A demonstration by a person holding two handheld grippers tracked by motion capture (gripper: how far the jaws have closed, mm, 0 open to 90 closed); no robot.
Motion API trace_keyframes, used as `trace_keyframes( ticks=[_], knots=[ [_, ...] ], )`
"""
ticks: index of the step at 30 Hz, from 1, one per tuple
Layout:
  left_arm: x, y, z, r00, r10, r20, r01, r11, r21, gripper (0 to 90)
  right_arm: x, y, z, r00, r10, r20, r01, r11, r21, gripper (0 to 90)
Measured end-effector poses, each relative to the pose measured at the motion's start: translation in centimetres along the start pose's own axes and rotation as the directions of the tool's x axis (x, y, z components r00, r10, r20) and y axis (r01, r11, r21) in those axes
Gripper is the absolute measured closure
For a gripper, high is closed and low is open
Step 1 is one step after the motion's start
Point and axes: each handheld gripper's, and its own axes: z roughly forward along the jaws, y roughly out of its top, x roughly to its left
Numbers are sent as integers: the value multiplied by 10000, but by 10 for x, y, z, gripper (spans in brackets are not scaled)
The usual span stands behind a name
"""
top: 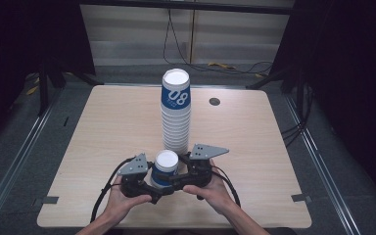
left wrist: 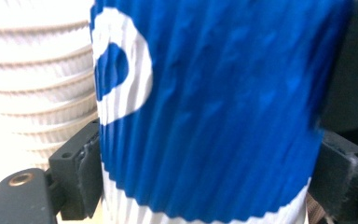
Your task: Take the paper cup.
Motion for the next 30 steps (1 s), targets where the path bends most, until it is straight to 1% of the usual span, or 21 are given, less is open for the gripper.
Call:
trace_keyframes(
  ticks=[1, 2, 3, 4, 8, 9, 10, 14, 17, 18, 19, 21, 23, 25, 27, 28, 29, 30],
  knots=[
    [0, 0, 0, 10000, 0, 0, 0, 10000, 0, 134, 1, 1, -1, 10000, -54, 6, 54, 10000, 58, 269],
    [0, 1, -1, 9998, 205, -2, -205, 9998, 0, 134, 1, 1, -1, 10000, -54, 6, 54, 10000, 58, 269],
    [-2, 1, -2, 9998, 197, -23, -198, 9997, -116, 133, 2, 3, -2, 10000, -39, -28, 39, 10000, 40, 269],
    [-2, 1, -2, 9996, 284, -25, -284, 9996, -87, 130, 2, 3, -2, 10000, -6, -64, 6, 10000, 41, 269],
    [-2, 0, -2, 9996, 279, -35, -279, 9996, -3, 120, 1, 3, -2, 9999, 90, -114, -88, 9999, 140, 269],
    [-3, 0, -1, 9992, 381, -101, -380, 9993, 6, 120, 0, 2, -2, 9997, 199, -116, -197, 9996, 214, 269],
    [-4, 0, -1, 9993, 375, -94, -375, 9993, -14, 121, 0, 2, -2, 9996, 259, -117, -256, 9993, 279, 269],
    [-3, 0, -2, 9984, 548, -109, -547, 9984, 117, 136, -1, 2, -3, 9992, 376, -134, -371, 9986, 389, 265],
    [-3, 0, -2, 9987, 500, -36, -499, 9987, 137, 145, -3, 2, -3, 9987, 493, -152, -486, 9979, 422, 260],
    [-2, 0, -2, 9987, 515, 1, -515, 9985, 170, 148, -4, 3, -3, 9974, 694, -200, -682, 9962, 550, 255],
    [-2, 0, -2, 9988, 495, 61, -496, 9985, 214, 149, -5, 3, -3, 9972, 719, -199, -705, 9954, 654, 249],
    [-2, 0, -2, 9988, 469, 120, -472, 9986, 228, 152, -4, 4, -3, 9976, 692, -90, -684, 9949, 738, 224],
    [-2, 0, -2, 9986, 485, 197, -490, 9985, 254, 154, -5, 4, -3, 9976, 685, -99, -675, 9946, 790, 218],
    [-3, 0, -2, 9983, 486, 333, -496, 9983, 298, 158, -4, 3, -3, 9976, 685, -78, -675, 9933, 944, 183],
    [-3, 0, -2, 9981, 500, 359, -512, 9981, 341, 158, -4, 3, -3, 9977, 673, -74, -663, 9931, 968, 175],
    [-2, 0, -2, 9981, 441, 433, -458, 9982, 385, 158, -4, 3, -3, 9976, 689, -43, -682, 9929, 974, 170],
    [-2, 0, -3, 9984, 277, 498, -296, 9988, 381, 158, -5, 4, -3, 9972, 744, -17, -739, 9921, 1017, 141],
    [-2, 0, -3, 9984, 277, 498, -296, 9988, 381, 158, -5, 4, -3, 9972, 744, -17, -739, 9921, 1017, 141]
  ],
)
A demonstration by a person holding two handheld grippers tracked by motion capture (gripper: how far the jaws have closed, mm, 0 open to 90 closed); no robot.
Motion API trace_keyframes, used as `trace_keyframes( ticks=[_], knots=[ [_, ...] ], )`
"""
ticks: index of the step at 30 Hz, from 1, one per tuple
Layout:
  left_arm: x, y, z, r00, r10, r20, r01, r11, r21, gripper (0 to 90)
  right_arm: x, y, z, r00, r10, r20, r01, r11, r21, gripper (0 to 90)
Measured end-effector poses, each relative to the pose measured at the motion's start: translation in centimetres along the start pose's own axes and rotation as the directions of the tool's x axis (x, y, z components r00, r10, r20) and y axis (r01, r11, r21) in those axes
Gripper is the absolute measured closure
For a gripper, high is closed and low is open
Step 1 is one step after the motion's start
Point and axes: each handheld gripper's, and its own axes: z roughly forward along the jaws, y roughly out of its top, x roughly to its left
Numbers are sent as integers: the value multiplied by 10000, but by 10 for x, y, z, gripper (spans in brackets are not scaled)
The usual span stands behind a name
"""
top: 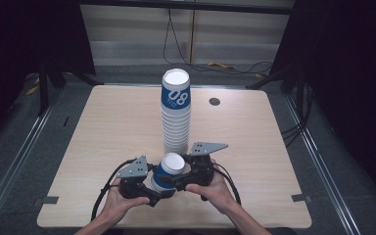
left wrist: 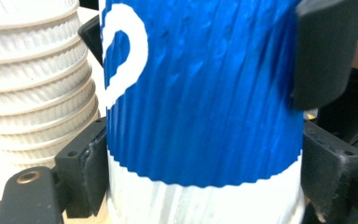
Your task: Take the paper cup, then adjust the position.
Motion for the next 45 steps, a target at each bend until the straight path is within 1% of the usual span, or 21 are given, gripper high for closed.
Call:
trace_keyframes(
  ticks=[4, 5, 7, 8, 10, 12, 13, 16, 18, 21, 23, 25, 28, 29, 33, 38, 41, 42, 43, 44, 45],
  knots=[
    [2, -1, -1, 9998, -154, 94, 154, 9999, 3, 158, -1, 6, -5, 9999, -23, 103, 24, 9999, -101, 142],
    [3, -1, -2, 9999, -102, 65, 101, 9999, 71, 158, -2, 7, -6, 9999, -40, 122, 42, 9999, -155, 139],
    [4, -2, -2, 9998, -182, 87, 181, 9998, 79, 158, -4, 8, -9, 9998, -66, 190, 68, 9999, -113, 140],
    [5, -2, -2, 9999, -136, 79, 135, 9998, 161, 159, -4, 8, -10, 9996, -107, 249, 110, 9999, -102, 140],
    [6, -3, -4, 9997, -240, 67, 239, 9996, 156, 159, -6, 9, -12, 9996, -38, 290, 43, 9998, -168, 140],
    [7, -3, -4, 9997, -211, 80, 210, 9996, 189, 160, -7, 9, -13, 9994, -57, 336, 62, 9999, -156, 139],
    [7, -3, -4, 9998, -187, 76, 185, 9996, 205, 162, -7, 9, -15, 9988, -102, 475, 110, 9998, -174, 138],
    [8, -3, -6, 9997, -225, 43, 224, 9995, 219, 164, -7, 8, -18, 9987, -116, 505, 127, 9997, -211, 138],
    [10, -3, -9, 9994, -353, -29, 354, 9991, 214, 165, -8, 8, -22, 9984, -115, 560, 132, 9994, -304, 138],
    [12, -3, -10, 9992, -411, -1, 411, 9989, 226, 166, -10, 7, -27, 9979, -115, 631, 140, 9991, -392, 137],
    [13, -3, -11, 9985, -546, 2, 546, 9982, 239, 175, -11, 7, -28, 9978, -39, 659, 67, 9991, -417, 137],
    [14, -3, -11, 9984, -563, 27, 562, 9979, 328, 175, -11, 6, -30, 9982, -105, 587, 128, 9991, -400, 137],
    [12, -2, -11, 9985, -538, 72, 535, 9980, 336, 175, -11, 4, -34, 9977, -270, 629, 284, 9994, -211, 137],
    [11, 0, -11, 9992, -405, 46, 402, 9980, 492, 175, -11, 4, -36, 9976, -264, 633, 276, 9995, -177, 137],
    [12, 1, -11, 9992, -401, 50, 398, 9981, 479, 175, -12, 2, -40, 9969, -249, 742, 257, 9996, -98, 138],
    [13, 1, -11, 9990, -446, 7, 445, 9960, 773, 175, -15, -2, -44, 9968, -274, 746, 268, 9996, 83, 140],
    [15, 2, -12, 9992, -392, -17, 391, 9939, 1027, 175, -15, -6, -43, 9963, -431, 749, 394, 9980, 491, 141],
    [15, 2, -12, 9992, -392, -17, 391, 9939, 1027, 175, -15, -6, -43, 9963, -431, 749, 394, 9980, 491, 141],
    [15, 3, -13, 9989, -479, 0, 477, 9933, 1049, 175, -14, -7, -42, 9950, -582, 816, 522, 9959, 734, 141],
    [16, 3, -12, 9991, -433, 21, 428, 9926, 1135, 175, -14, -7, -42, 9950, -582, 816, 522, 9959, 734, 141],
    [16, 3, -13, 9994, -338, 10, 334, 9912, 1284, 175, -14, -7, -41, 9942, -699, 815, 625, 9939, 905, 141]
  ],
)
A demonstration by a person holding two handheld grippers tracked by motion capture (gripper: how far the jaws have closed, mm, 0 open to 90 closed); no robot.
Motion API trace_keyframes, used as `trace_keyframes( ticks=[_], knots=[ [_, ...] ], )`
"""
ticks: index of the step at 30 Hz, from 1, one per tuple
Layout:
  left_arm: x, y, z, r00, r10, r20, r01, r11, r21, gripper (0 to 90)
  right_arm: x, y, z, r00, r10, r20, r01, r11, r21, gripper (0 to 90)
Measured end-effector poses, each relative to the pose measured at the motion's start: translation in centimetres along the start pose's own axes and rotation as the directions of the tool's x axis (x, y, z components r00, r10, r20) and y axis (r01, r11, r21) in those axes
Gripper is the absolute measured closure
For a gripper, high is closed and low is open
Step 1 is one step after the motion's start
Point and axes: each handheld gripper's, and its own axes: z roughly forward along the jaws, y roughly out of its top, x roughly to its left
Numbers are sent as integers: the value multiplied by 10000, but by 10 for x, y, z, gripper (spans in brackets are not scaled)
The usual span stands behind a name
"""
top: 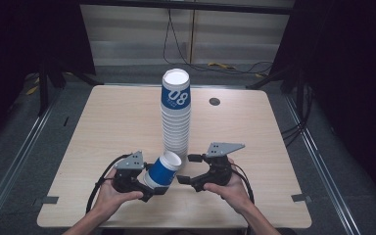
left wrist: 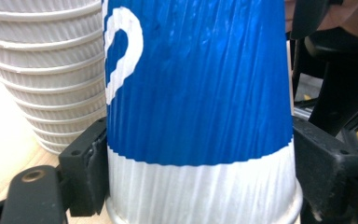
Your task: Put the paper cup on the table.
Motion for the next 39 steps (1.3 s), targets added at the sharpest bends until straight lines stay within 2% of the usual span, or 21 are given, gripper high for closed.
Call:
trace_keyframes(
  ticks=[3, 6, 8, 10, 14, 18, 19, 20, 21, 22, 24, 26, 27, 28, 31, 33, 34, 36, 37, 39],
  knots=[
    [0, 0, 1, 10000, -56, 27, 56, 10000, 50, 176, -1, 0, 1, 10000, 31, 24, -32, 9996, 281, 141],
    [1, 0, 1, 10000, -90, 6, 89, 9994, 347, 175, -3, -1, 1, 10000, -44, 4, 43, 9987, 515, 141],
    [2, 0, 2, 10000, 49, -67, -45, 9981, 610, 175, -3, -2, 4, 9997, -240, -76, 246, 9952, 943, 141],
    [2, 1, 2, 10000, 64, -54, -60, 9979, 649, 175, -3, -3, 7, 9992, -396, -62, 401, 9913, 1255, 140],
    [3, 1, 4, 9999, 172, -6, -170, 9956, 921, 175, -4, -3, 9, 9988, -480, -124, 493, 9875, 1495, 142],
    [0, 3, 6, 9988, 463, -140, -442, 9917, 1205, 176, -6, -4, 9, 9984, -541, -151, 559, 9851, 1625, 145],
    [-1, 3, 6, 9986, 505, -152, -482, 9907, 1275, 176, -6, -4, 9, 9983, -571, -152, 588, 9837, 1697, 146],
    [-1, 4, 6, 9981, 586, -163, -559, 9894, 1344, 177, -4, -4, 10, 9963, -849, -150, 861, 9761, 1996, 144],
    [-2, 5, 6, 9979, 623, -176, -594, 9891, 1344, 177, -4, -4, 10, 9963, -849, -150, 861, 9761, 1996, 144],
    [-3, 6, 6, 9964, 832, -147, -797, 9834, 1631, 177, -1, -5, 11, 9953, -935, -265, 969, 9729, 2101, 144],
    [-4, 7, 7, 9957, 903, -201, -855, 9813, 1724, 177, 0, -5, 11, 9946, -1019, -222, 1043, 9705, 2175, 143],
    [-5, 9, 7, 9935, 1129, -162, -1076, 9744, 1972, 177, 0, -6, 12, 9932, -1122, -307, 1163, 9668, 2274, 143],
    [-6, 10, 7, 9942, 1067, -116, -1024, 9755, 1945, 177, 1, -7, 11, 9933, -1129, -265, 1159, 9647, 2366, 143],
    [-8, 12, 5, 9923, 1196, -316, -1110, 9735, 2001, 177, 1, -7, 11, 9929, -1149, -298, 1187, 9627, 2432, 143],
    [-8, 12, 5, 9916, 1262, -282, -1176, 9706, 2098, 177, 2, -7, 10, 9912, -1280, -345, 1325, 9593, 2493, 157],
    [-8, 12, 6, 9916, 1261, -282, -1169, 9684, 2203, 177, 3, -6, 9, 9889, -1424, -433, 1488, 9530, 2639, 152],
    [-7, 13, 6, 9907, 1327, -307, -1224, 9663, 2265, 177, 3, -5, 9, 9891, -1404, -448, 1473, 9520, 2684, 152],
    [-7, 15, 6, 9869, 1580, -320, -1447, 9555, 2570, 176, 3, -4, 10, 9887, -1429, -458, 1500, 9495, 2755, 154],
    [-7, 18, 6, 9839, 1748, -372, -1592, 9517, 2627, 177, 3, -4, 11, 9876, -1494, -477, 1568, 9447, 2879, 159],
    [-8, 19, 5, 9832, 1796, -308, -1658, 9517, 2586, 177, 3, -4, 12, 9863, -1579, -478, 1650, 9424, 2911, 160]
  ],
)
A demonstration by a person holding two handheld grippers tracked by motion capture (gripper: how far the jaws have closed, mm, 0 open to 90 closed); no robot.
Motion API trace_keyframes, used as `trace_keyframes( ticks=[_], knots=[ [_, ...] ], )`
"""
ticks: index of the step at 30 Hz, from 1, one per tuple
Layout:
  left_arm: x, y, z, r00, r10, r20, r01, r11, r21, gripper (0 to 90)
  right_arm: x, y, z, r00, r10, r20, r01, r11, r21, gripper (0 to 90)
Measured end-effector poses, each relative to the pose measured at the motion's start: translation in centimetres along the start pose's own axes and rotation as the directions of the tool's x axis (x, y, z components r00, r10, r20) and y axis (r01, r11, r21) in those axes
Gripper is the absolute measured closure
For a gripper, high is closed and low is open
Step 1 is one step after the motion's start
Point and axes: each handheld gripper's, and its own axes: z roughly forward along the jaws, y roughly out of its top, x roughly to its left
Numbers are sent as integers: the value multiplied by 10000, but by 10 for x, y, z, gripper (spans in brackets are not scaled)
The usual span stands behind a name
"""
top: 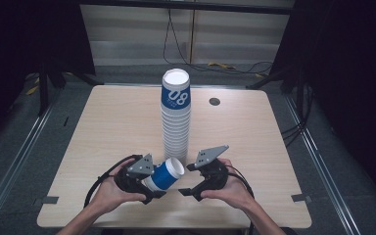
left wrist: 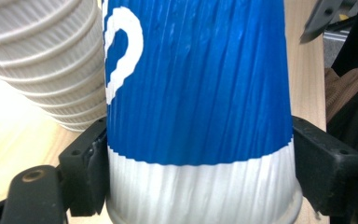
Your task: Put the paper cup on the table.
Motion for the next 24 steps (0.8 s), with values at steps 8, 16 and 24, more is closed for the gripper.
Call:
trace_keyframes(
  ticks=[8, 16, 24],
  knots=[
    [-1, 7, 4, 9968, 529, 595, -579, 9946, 859, 177, 3, 1, 4, 9996, -292, 15, 291, 9992, 259, 172],
    [0, 9, 17, 9939, 546, 955, -677, 9879, 1399, 176, 2, 1, 7, 9985, -541, -29, 541, 9947, 879, 187],
    [4, 19, 17, 9938, 669, 886, -784, 9881, 1325, 177, 0, 2, 13, 9979, -654, -19, 651, 9892, 1312, 200]
  ],
)
